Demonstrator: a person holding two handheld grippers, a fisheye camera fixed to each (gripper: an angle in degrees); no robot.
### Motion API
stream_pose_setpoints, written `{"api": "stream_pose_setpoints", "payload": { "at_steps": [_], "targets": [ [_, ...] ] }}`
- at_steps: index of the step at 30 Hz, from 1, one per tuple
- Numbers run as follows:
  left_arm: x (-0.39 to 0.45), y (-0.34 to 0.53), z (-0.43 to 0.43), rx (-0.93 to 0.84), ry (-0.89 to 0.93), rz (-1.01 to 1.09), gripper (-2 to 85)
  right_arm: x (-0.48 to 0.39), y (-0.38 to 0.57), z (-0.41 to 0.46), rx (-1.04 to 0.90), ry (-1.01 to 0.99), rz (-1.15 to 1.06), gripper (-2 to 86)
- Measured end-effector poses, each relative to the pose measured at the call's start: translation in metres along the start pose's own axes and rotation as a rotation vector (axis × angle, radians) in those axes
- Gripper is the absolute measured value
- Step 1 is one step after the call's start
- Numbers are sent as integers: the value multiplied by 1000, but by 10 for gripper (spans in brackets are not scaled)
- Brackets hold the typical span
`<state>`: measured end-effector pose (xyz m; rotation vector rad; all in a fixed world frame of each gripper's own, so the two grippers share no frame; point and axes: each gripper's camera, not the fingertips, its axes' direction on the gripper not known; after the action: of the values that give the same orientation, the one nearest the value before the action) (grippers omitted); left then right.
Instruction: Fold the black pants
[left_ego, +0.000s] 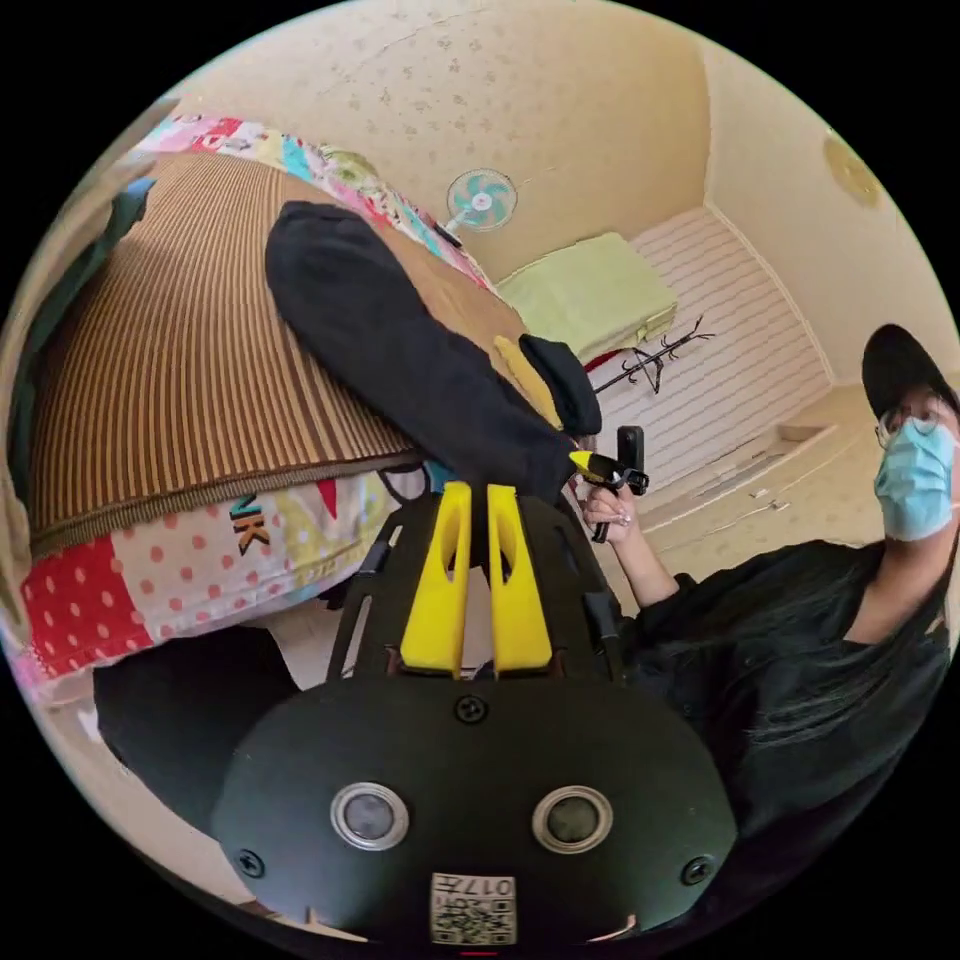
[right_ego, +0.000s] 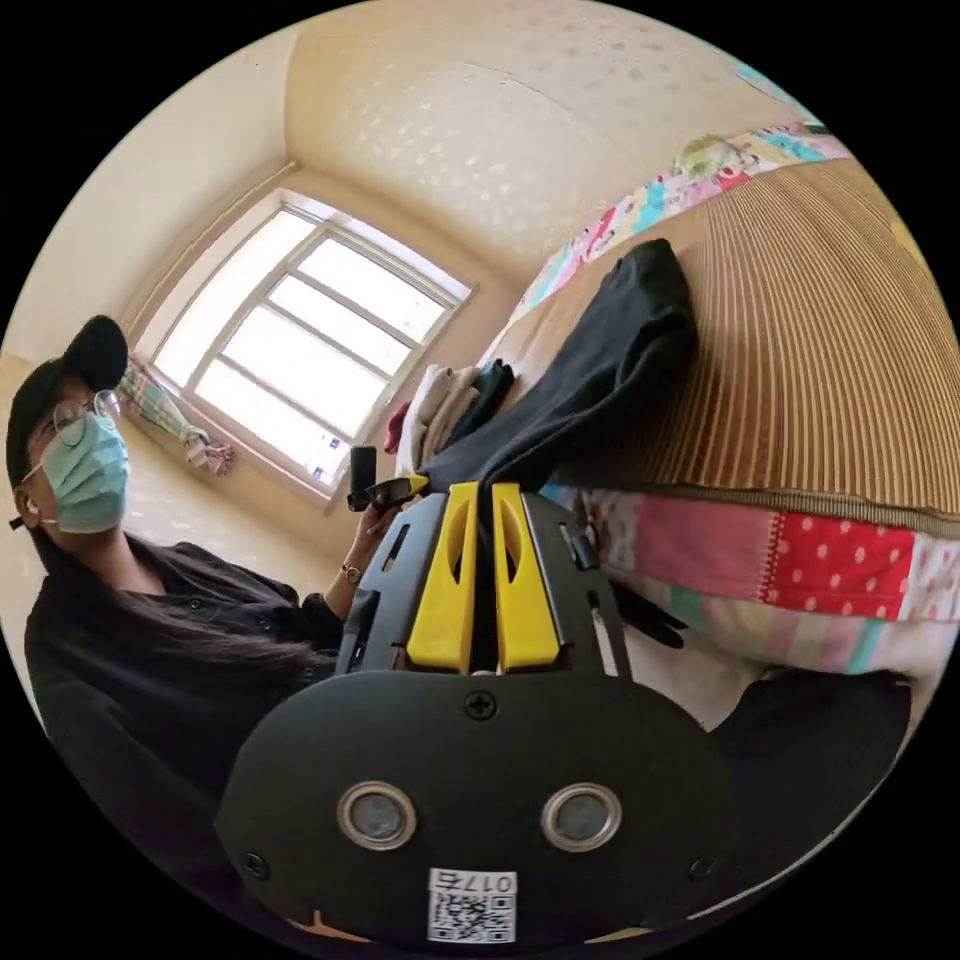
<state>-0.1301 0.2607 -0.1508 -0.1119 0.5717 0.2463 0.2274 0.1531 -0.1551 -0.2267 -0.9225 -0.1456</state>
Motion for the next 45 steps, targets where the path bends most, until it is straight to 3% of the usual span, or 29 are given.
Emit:
{"api": "stream_pose_setpoints", "payload": {
  "at_steps": [6, 9, 12, 14, 19, 24, 27, 31, 37, 41, 45],
  "targets": [
    [156, -43, -114, 367, 229, 431, 21, -156, -48, -74, 248, -198, -446, 26],
    [218, -72, -151, 477, 289, 547, 19, -228, -67, -92, 308, -119, -620, 23],
    [249, -109, -162, 493, 251, 524, 14, -249, -100, -98, 325, -6, -553, 20],
    [253, -132, -155, 465, 185, 437, 11, -239, -121, -95, 315, 30, -484, 19],
    [237, -209, -115, 415, -92, 346, 10, -186, -195, -60, 278, 338, -363, 18],
    [201, -284, -83, 363, -130, 311, 16, -133, -248, -27, 400, 478, -274, 19],
    [163, -294, -51, 278, -163, 260, 26, -85, -240, -12, 351, 482, -137, 19],
    [84, -231, 25, 75, -276, 119, 42, -15, -166, 11, 215, 477, -83, 22],
    [-10, -48, 107, -147, -211, -105, 60, 59, 24, 15, -21, 397, 18, 28],
    [-29, -11, 97, -93, -99, -156, 83, 67, 64, -32, 171, 305, 94, 42],
    [-37, -73, 77, -15, -130, -119, 145, 103, -7, -58, 258, 259, 184, 148]
  ]
}}
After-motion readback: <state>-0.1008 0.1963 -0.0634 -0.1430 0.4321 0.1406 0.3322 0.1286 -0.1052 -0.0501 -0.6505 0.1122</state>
